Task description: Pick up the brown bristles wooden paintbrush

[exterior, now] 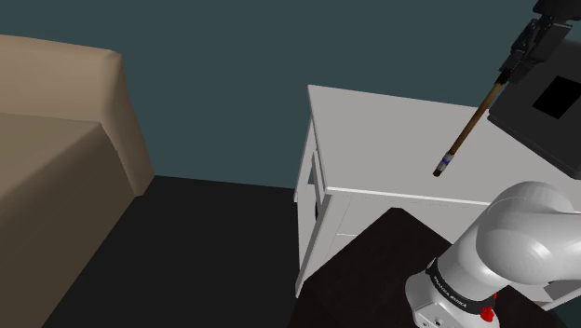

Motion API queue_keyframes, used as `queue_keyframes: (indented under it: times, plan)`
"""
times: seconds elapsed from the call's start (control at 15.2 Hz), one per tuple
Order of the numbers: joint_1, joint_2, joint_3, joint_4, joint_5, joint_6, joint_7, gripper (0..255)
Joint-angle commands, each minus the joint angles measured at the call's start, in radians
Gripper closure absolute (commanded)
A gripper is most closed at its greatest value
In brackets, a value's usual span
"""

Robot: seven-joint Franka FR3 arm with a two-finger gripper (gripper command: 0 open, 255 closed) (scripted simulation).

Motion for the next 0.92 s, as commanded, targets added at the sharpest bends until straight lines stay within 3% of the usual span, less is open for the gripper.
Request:
queue_keyframes:
  times: [0.0, 0.2, 0.26, 0.86]
  plan:
    - [-0.003, -0.017, -0.004, -0.035, -0.006, 0.018, 0.001, 0]
    - [-0.006, -0.031, -0.008, -0.064, -0.009, 0.034, 0.002, 0]
    - [-0.006, -0.031, -0.008, -0.065, -0.009, 0.034, 0.002, 255]
    - [-0.006, -0.031, -0.008, -0.064, -0.009, 0.034, 0.002, 255]
